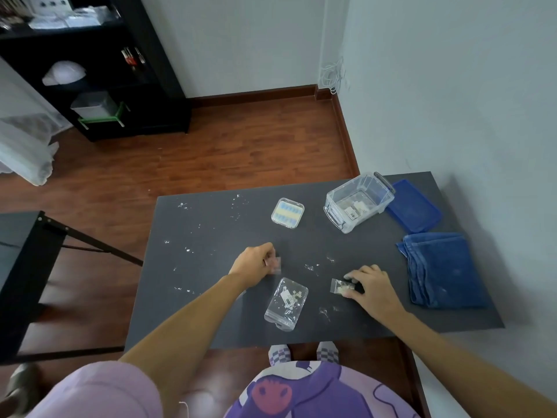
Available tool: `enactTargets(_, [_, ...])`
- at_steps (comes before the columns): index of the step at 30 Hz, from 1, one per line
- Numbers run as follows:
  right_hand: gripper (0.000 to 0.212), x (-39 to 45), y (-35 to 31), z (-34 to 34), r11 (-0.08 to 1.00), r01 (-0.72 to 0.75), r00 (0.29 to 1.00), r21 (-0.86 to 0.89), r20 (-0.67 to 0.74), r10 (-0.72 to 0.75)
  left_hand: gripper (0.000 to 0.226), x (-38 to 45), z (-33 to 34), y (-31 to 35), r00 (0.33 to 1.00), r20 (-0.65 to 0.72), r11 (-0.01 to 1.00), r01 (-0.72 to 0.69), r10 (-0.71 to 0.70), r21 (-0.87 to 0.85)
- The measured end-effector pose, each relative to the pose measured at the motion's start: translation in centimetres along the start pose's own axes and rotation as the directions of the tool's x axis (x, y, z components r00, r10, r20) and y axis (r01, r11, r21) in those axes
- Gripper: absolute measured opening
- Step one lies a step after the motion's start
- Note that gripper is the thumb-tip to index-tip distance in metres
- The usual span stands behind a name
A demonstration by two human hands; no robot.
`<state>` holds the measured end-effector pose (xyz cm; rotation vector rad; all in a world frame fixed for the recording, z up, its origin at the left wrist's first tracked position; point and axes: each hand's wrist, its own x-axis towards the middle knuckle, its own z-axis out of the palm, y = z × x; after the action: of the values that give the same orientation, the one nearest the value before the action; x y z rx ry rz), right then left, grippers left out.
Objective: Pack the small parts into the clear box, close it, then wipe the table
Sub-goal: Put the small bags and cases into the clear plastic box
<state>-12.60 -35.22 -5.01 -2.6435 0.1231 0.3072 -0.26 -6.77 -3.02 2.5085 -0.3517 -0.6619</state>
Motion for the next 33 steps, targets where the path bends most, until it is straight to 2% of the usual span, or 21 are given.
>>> enactTargets(4, [0.025,0.5,-0.8,-0.5,0.999,-0.026,0.998,0.038,0.052,0.024,0.016,-0.7,-0.6,-0.6,0.998,-0.059,0.989,-0.010,0.001,-0.148])
enactTargets(7, [0.010,0.7,-1.4,-0.9,1.000,-0.016,0.992,0.023,0.125,0.013,0.027,-1.1,-1.7,-1.5,0.993,-0.102,0.990,0.036,-0.051,-0.140])
enactTargets(10, [0.017,1.0,-1.7,-1.3,0.997,-0.025,0.990,0.070,0.142,0.015,0.035,-1.9,-3.0,-3.0,0.988,-0.088,0.990,0.120,-0.126,-0.067])
enactTargets(12, [0.015,1.4,-1.9,-1.7,0.992,-0.029,0.995,0.124,0.094,0.017,0.040,-2.7,-3.6,-3.8,0.990,-0.036,0.991,0.136,-0.136,0.007])
enactTargets(15, [0.017,2.3,-2.5,-2.4,0.979,-0.011,1.000,0.204,0.027,0.006,0.033,-4.0,-3.7,-4.1,0.985,0.024,0.983,0.171,-0.173,0.068])
enactTargets(20, [0.023,4.3,-3.8,-4.3,0.946,-0.005,0.997,0.323,-0.072,0.030,0.005,-4.5,-3.0,-2.9,0.964,-0.038,0.955,0.265,-0.262,0.130])
enactTargets(24, [0.015,6.2,-4.6,-6.4,0.931,0.045,0.982,0.362,-0.186,0.024,0.037,-4.2,-2.5,-2.8,0.954,-0.028,0.948,0.300,-0.299,0.108])
enactTargets(26, [0.008,7.2,-4.5,-7.6,0.938,0.052,0.968,0.344,-0.250,0.038,0.046,-4.0,-2.3,-3.0,0.948,-0.023,0.945,0.319,-0.318,0.077])
enactTargets(27, [0.011,7.7,-4.3,-8.1,0.945,0.055,0.957,0.323,-0.287,0.042,0.048,-3.9,-2.2,-3.0,0.943,-0.017,0.942,0.332,-0.332,0.056])
enactTargets(31, [0.021,9.8,-2.7,-10.4,0.954,0.032,0.922,0.297,-0.378,0.087,0.034,-3.2,-2.4,-2.8,0.939,-0.008,0.938,0.343,-0.343,0.044])
enactTargets(33, [0.018,10.7,-1.6,-11.6,0.946,-0.009,0.902,0.324,-0.407,0.148,0.026,-2.3,-2.8,-2.3,0.947,-0.032,0.947,0.322,-0.321,0.026])
